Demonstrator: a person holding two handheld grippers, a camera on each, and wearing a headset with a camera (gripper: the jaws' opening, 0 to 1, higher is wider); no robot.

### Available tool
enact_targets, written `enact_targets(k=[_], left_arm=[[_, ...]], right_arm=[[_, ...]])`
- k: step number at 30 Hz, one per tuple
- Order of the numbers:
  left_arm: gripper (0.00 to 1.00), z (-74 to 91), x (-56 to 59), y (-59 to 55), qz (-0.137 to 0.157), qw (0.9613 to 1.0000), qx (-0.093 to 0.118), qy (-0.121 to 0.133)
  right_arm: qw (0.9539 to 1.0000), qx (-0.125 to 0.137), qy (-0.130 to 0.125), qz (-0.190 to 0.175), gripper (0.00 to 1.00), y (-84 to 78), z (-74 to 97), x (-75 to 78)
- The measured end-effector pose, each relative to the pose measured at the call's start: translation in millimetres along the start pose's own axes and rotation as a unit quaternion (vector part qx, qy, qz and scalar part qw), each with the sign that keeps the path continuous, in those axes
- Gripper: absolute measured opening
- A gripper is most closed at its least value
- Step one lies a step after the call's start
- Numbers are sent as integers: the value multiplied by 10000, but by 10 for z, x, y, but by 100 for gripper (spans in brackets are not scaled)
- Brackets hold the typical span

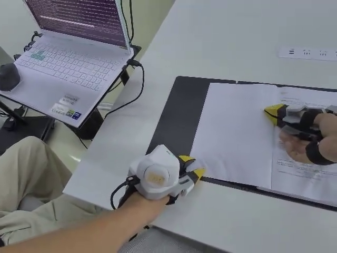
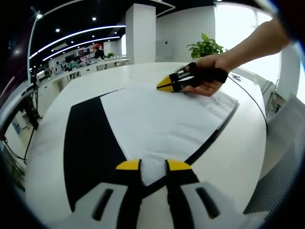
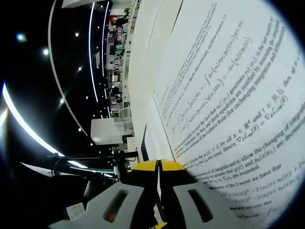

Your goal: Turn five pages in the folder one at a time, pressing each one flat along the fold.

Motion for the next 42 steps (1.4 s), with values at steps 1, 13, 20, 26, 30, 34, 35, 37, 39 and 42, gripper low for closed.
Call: enact_targets(k=[1,13,20,26,30,34,35,37,39,42], left_arm=[[18,2,4,0,0,10000,8,1],[18,5,12,-3,-15,10000,17,-2],[18,14,9,1,-9,10000,3,-1],[18,30,17,10,-14,10000,20,-3],[18,38,18,14,-11,10000,36,-3],[18,42,18,17,-3,10000,38,0],[18,38,13,13,-5,10000,42,-1],[18,35,10,11,-10,10000,47,-3],[18,30,10,11,-14,10000,40,-1],[18,23,9,11,-27,10000,40,-2]], right_arm=[[10000,-15,5,0,0,-20,23,2],[9991,-406,83,-28,0,-320,250,37],[9983,-585,31,28,0,-479,373,81],[9973,-731,49,7,0,-559,454,148],[9960,-889,10,77,0,-669,531,178],[9947,-1029,46,60,0,-747,592,243],[9943,-1061,49,64,0,-775,616,258],[9938,-1112,55,60,0,-818,654,283],[9927,-1200,69,57,0,-866,690,308],[9917,-1284,100,23,0,-932,748,348]])
Point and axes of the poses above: the centre of the closed fingertips' face, and the gripper's own axes: z roughly backward along the fingers, x roughly to its right, y roughly out of its top, the point moved 9 cm from there along z, roughly backward along the fingers, and after that the axes turned 4 degrees about y, right-handed, at the moved point
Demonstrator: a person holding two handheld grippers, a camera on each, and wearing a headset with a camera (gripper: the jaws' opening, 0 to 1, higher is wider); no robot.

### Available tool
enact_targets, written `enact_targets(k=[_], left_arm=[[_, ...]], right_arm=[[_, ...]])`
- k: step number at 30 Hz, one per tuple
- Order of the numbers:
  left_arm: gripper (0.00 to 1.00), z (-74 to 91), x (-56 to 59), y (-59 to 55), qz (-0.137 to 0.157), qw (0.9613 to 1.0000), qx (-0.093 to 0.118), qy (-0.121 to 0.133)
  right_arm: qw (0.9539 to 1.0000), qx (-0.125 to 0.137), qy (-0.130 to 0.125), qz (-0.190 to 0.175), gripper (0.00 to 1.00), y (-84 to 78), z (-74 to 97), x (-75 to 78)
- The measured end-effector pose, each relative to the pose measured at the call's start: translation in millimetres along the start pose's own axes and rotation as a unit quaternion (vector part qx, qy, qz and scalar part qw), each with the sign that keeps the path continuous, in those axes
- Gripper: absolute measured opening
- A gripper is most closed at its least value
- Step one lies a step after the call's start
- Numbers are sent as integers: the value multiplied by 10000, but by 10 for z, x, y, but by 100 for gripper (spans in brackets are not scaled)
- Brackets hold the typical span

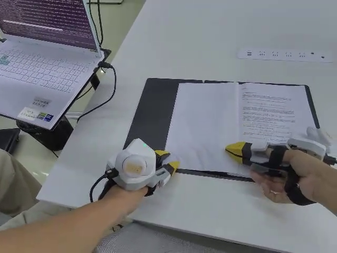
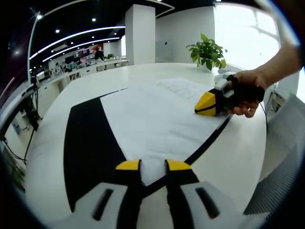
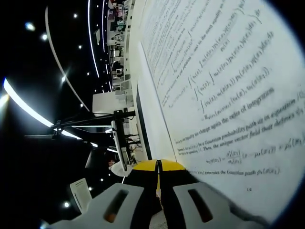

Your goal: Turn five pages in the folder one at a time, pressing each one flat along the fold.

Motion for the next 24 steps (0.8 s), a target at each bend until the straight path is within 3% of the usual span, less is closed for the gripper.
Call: enact_targets(k=[12,17,22,24], left_arm=[[18,-12,18,10,-9,10000,1,-3],[18,-18,18,11,-31,10000,-20,-4],[18,-21,26,12,-7,10000,-52,7],[18,-27,28,28,65,9999,-102,45]], right_arm=[[9997,-178,103,-143,0,-286,136,131],[9995,-297,36,-109,0,-413,173,103],[9992,-409,-38,-15,0,-654,250,52],[9992,-390,-30,24,0,-746,295,-40]])
Point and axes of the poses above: the centre of the closed fingertips' face, and the gripper's own axes: z roughly backward along the fingers, x roughly to its right, y roughly out of its top, the point moved 9 cm from there along z, roughly backward along the fingers, and after that the axes turned 4 degrees about y, right-handed, at the moved point
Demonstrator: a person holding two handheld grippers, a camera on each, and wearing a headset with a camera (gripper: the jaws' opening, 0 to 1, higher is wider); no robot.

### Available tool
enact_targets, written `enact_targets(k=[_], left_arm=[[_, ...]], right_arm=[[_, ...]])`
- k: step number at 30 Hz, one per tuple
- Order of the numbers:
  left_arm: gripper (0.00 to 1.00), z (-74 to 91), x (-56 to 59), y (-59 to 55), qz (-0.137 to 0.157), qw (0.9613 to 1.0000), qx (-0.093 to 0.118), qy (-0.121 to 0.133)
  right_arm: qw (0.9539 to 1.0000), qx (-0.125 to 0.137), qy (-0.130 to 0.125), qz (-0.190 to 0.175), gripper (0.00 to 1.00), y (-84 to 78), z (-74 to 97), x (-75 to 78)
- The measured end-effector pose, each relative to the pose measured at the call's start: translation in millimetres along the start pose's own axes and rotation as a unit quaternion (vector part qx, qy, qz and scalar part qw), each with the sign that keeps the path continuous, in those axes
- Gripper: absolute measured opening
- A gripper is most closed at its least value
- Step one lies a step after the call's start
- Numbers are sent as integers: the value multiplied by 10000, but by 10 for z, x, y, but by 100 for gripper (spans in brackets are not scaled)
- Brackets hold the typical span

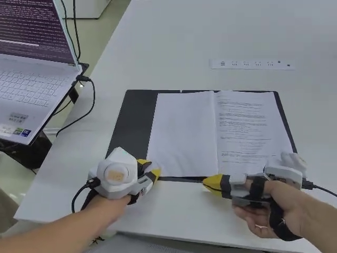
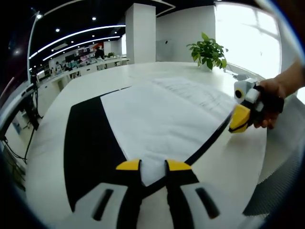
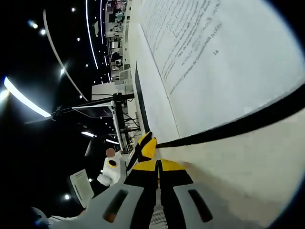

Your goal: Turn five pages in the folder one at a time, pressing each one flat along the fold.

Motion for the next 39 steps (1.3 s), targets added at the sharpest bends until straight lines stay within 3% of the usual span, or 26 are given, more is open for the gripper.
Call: enact_targets(k=[2,4,7,8,10,11,13,14,16,18,20,24,25,28,29,30,32,35,36,38,39], left_arm=[[17,-8,0,32,138,9998,-158,55],[19,-4,9,72,379,9985,-383,-7],[26,30,15,157,888,9924,-852,8],[26,52,18,182,923,9919,-873,-25],[27,125,27,289,766,9957,-507,-76],[27,181,41,348,833,9958,-362,-99],[29,255,56,399,865,9957,-309,-122],[31,310,73,436,868,9958,-225,-154],[34,398,98,477,807,9965,-134,-154],[37,450,116,489,719,9972,-112,-163],[40,572,143,503,560,9983,-59,-129],[47,711,156,541,703,9974,161,-91],[48,753,164,551,750,9970,194,-60],[55,826,168,557,819,9963,268,34],[58,849,170,555,842,9960,285,69],[61,865,173,556,874,9957,305,93],[65,891,187,544,805,9961,341,149],[71,924,201,520,671,9971,274,219],[73,941,202,522,701,9968,310,230],[77,957,209,530,737,9964,339,236],[77,979,222,542,781,9961,353,224]], right_arm=[[9998,76,103,171,0,-39,38,-107],[9983,391,155,406,0,-42,122,-243],[9942,795,132,709,0,-2,316,-421],[9924,914,116,820,0,15,373,-465],[9874,1213,168,1006,0,25,522,-595],[9832,1406,209,1148,0,24,622,-675],[9779,1656,233,1251,0,24,754,-755],[9731,1851,197,1358,0,23,856,-801],[9639,2005,-47,1751,0,24,1009,-828],[9610,2009,-231,1885,6,10,1077,-833],[9485,2049,-594,2343,15,-2,1194,-838],[9231,1997,-1153,3078,29,-54,1306,-881],[9118,2028,-1331,3314,33,-61,1336,-887],[8960,2094,-1627,3562,48,-64,1396,-904],[8865,2126,-1735,3725,52,-59,1421,-910],[8810,2131,-1826,3810,57,-58,1441,-907],[8655,2203,-1977,4041,63,-50,1484,-903],[8567,2195,-2142,4148,73,-71,1537,-873],[8525,2194,-2176,4216,73,-83,1558,-860],[8501,2177,-2220,4251,73,-91,1585,-840],[8466,2213,-2246,4288,74,-102,1622,-817]])
Point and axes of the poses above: the centre of the closed fingertips' face, and the gripper's own axes: z roughly backward along the fingers, x roughly to its right, y roughly out of its top, the point moved 9 cm from there along z, roughly backward along the fingers, and after that the axes turned 4 degrees about y, right-handed, at the moved point
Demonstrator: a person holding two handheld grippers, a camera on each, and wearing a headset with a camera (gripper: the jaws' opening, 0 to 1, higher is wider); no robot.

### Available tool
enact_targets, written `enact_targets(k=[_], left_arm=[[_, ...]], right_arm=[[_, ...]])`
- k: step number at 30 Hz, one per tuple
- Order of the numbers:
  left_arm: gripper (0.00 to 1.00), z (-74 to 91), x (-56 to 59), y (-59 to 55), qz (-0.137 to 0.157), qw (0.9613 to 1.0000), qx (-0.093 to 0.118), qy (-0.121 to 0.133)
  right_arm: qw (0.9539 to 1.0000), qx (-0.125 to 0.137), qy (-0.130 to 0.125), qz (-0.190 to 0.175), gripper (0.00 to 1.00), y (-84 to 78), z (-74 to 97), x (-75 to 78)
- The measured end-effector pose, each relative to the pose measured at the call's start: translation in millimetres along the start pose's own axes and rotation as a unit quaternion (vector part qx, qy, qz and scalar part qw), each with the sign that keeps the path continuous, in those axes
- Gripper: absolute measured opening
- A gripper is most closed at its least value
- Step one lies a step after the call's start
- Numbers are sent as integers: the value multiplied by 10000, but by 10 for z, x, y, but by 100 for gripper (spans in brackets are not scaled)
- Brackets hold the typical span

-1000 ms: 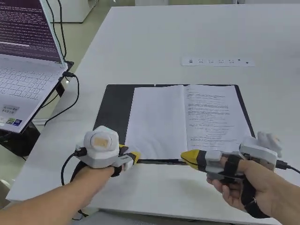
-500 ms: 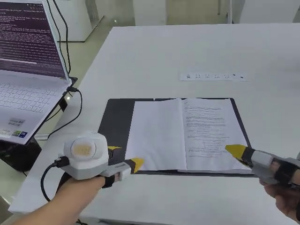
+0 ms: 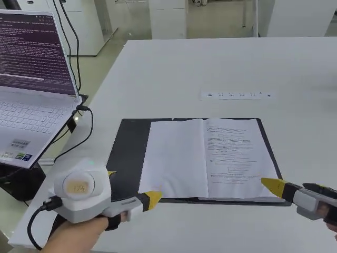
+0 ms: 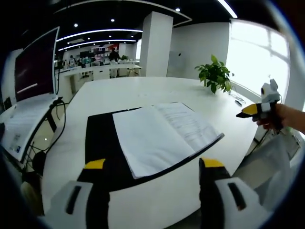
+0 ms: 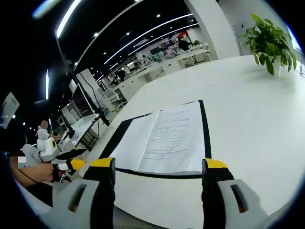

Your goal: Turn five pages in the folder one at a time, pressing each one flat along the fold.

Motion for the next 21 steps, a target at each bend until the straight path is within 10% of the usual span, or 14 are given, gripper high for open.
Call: enact_targets(k=[21], left_arm=[[77,-53,284,81,-126,9997,29,-183]], right_arm=[[9995,74,-233,222,76,-118,217,194]])
Point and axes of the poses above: the centre of the closed fingertips' face, and the gripper's own axes: z roughly backward along the fingers, x roughly to its right, y roughly out of its top, the point moved 9 cm from there along z, roughly backward along the fingers, and after that the axes turned 4 degrees about y, right-handed, at the moved point
